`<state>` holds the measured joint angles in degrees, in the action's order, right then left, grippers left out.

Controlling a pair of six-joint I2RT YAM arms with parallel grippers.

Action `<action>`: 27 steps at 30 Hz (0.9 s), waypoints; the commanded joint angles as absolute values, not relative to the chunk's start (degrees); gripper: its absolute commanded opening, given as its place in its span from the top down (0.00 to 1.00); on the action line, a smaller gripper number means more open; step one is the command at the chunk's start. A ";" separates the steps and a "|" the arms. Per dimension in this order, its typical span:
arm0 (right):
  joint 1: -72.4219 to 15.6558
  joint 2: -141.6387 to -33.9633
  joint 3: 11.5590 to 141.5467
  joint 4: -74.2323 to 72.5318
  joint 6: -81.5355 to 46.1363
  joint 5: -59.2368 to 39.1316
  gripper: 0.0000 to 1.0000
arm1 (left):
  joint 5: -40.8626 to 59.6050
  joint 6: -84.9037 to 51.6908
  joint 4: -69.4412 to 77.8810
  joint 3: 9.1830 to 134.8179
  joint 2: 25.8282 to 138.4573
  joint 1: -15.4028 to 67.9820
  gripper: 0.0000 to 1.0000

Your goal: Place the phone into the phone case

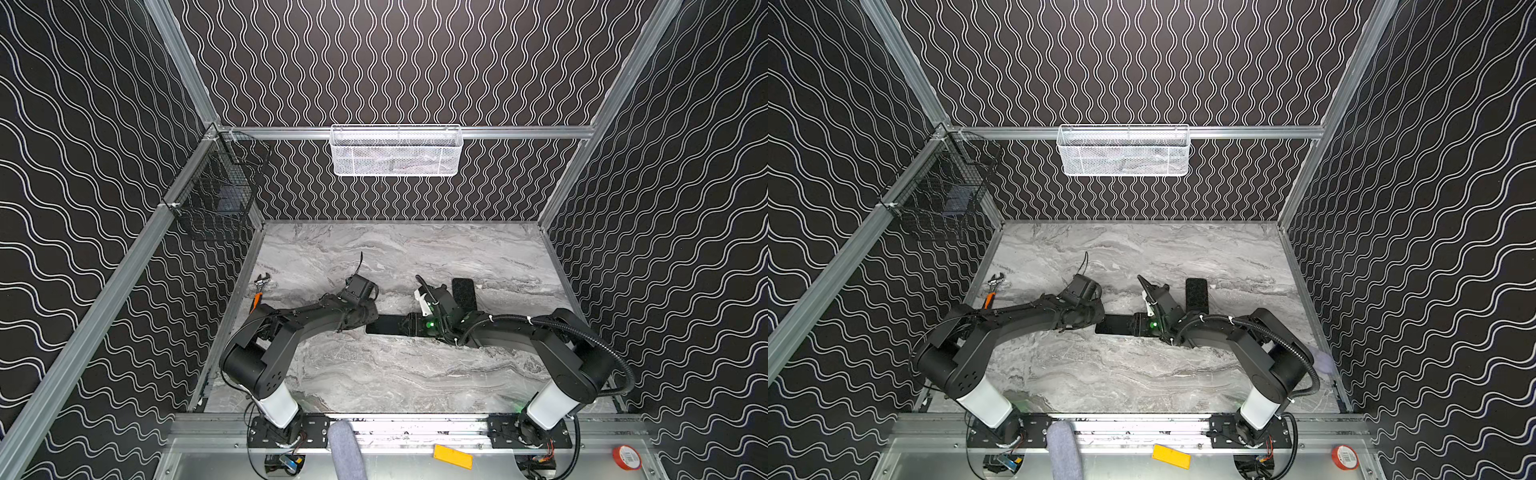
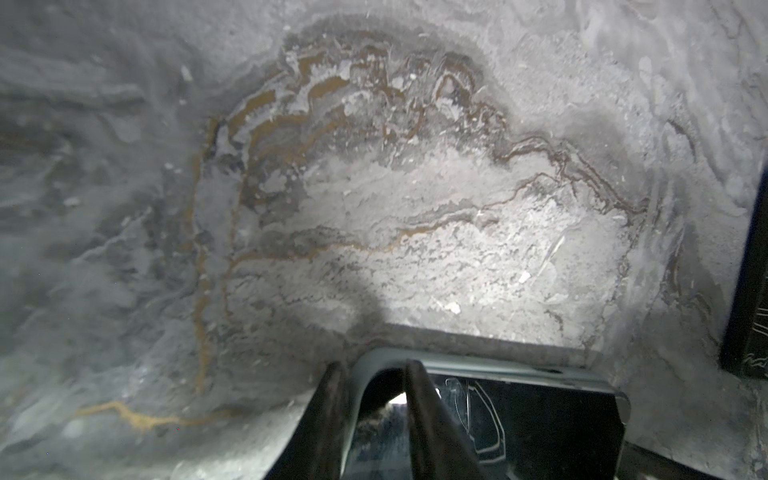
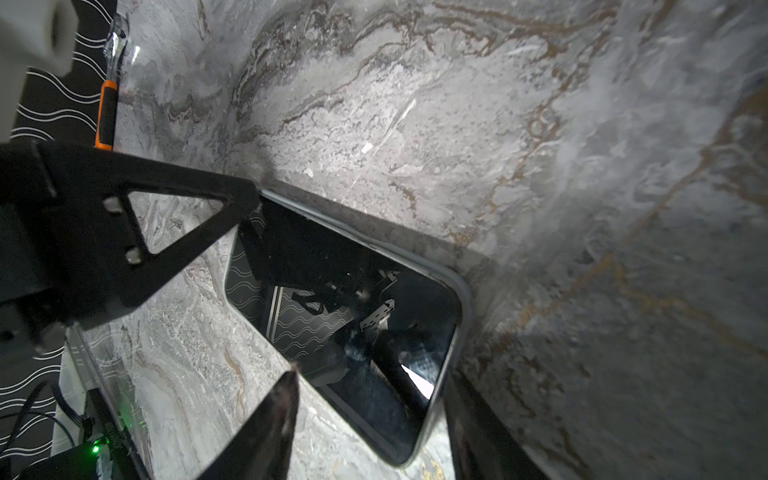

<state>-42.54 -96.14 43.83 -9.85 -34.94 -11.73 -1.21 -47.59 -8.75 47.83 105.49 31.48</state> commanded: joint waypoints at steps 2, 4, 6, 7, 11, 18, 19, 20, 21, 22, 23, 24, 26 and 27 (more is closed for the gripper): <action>-42.72 -96.11 44.30 -11.69 -34.99 -13.33 0.42 | -0.62 -45.36 -20.37 46.00 107.30 31.49 0.72; -42.65 -95.57 43.97 -11.31 -35.29 -12.51 0.40 | -0.18 -44.92 -20.62 45.54 107.10 31.47 0.72; -42.47 -95.04 43.62 -11.09 -35.55 -12.13 0.39 | -0.26 -44.68 -20.74 45.01 107.14 31.49 0.72; -42.29 -94.76 43.33 -11.19 -35.87 -12.04 0.38 | -0.11 -44.65 -20.66 44.56 107.12 31.55 0.72; -41.62 -93.63 42.30 -12.02 -37.15 -12.66 0.34 | -0.13 -44.90 -20.33 43.28 106.90 31.49 0.73; -41.56 -93.34 41.92 -11.57 -37.11 -12.09 0.33 | -0.31 -45.61 -19.47 42.10 103.12 31.52 0.73; -41.56 -93.34 41.84 -11.57 -37.13 -12.13 0.33 | -0.54 -45.60 -19.64 42.06 102.41 31.53 0.73; -41.54 -93.39 41.92 -11.38 -37.10 -12.08 0.33 | -0.85 -45.47 -20.00 42.29 101.69 31.56 0.73; -41.53 -93.37 42.08 -11.25 -37.07 -11.98 0.33 | -1.14 -45.36 -20.41 42.50 100.97 31.53 0.73; -41.52 -93.34 42.18 -10.98 -37.01 -11.82 0.33 | -1.40 -45.35 -20.79 42.71 100.41 31.57 0.73; -41.57 -93.42 42.40 -10.70 -36.98 -11.71 0.32 | -1.74 -45.26 -21.19 42.88 99.57 31.47 0.72; -41.56 -93.43 42.77 -10.17 -36.90 -11.55 0.32 | -2.23 -45.22 -21.73 43.08 98.81 31.54 0.72; -41.53 -93.34 43.38 -9.33 -36.71 -11.27 0.32 | -2.93 -45.08 -22.75 43.41 97.31 31.56 0.70; -41.54 -93.36 43.87 -8.38 -36.49 -10.90 0.32 | -3.15 -45.03 -23.17 43.62 96.39 31.53 0.69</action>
